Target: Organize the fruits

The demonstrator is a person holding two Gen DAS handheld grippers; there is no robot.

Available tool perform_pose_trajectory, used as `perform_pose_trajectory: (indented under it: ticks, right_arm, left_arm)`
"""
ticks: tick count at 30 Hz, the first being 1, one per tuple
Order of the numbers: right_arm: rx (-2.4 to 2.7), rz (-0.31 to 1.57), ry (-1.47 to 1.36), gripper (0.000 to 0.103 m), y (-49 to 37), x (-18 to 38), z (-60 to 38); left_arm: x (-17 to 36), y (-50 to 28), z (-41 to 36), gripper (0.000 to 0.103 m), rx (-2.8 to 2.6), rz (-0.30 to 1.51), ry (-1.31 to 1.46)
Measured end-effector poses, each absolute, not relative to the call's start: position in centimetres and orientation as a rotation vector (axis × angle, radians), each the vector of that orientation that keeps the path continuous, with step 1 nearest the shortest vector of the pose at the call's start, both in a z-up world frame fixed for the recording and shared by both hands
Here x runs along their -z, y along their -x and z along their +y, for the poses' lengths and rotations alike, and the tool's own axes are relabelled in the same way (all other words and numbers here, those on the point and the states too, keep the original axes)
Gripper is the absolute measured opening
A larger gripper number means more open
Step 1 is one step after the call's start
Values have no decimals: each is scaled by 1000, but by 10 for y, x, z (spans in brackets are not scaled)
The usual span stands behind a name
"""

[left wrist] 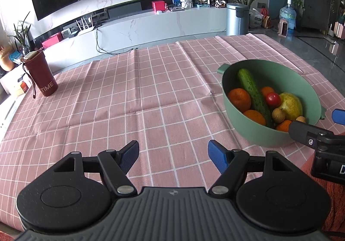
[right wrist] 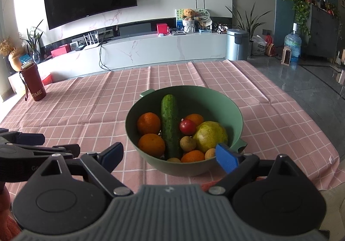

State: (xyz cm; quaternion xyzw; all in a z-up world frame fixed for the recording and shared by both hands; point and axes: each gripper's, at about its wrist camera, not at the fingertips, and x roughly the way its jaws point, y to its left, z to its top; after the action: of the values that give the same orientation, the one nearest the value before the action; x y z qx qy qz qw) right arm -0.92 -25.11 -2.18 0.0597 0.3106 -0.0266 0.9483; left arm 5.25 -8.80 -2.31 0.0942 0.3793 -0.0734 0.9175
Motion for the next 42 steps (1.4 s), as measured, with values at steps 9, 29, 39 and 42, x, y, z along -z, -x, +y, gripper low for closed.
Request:
perform_pose_trajectory:
  ticks: [9, 29, 39, 42]
  right_arm:
    - [71, 616, -81, 89, 11, 22, -245]
    - [71, 622, -87, 89, 10, 21, -245]
    - [72, 621, -86, 89, 10, 21, -245]
    - [71, 622, -87, 89, 10, 21, -245]
  left_arm:
    - [25, -53, -87, 86, 150, 793, -202]
    - [15, -49, -84, 86, 155, 774, -183]
    - [13, -48, -84, 86, 155, 771, -181]
    - [13, -48, -84, 86, 155, 771, -181]
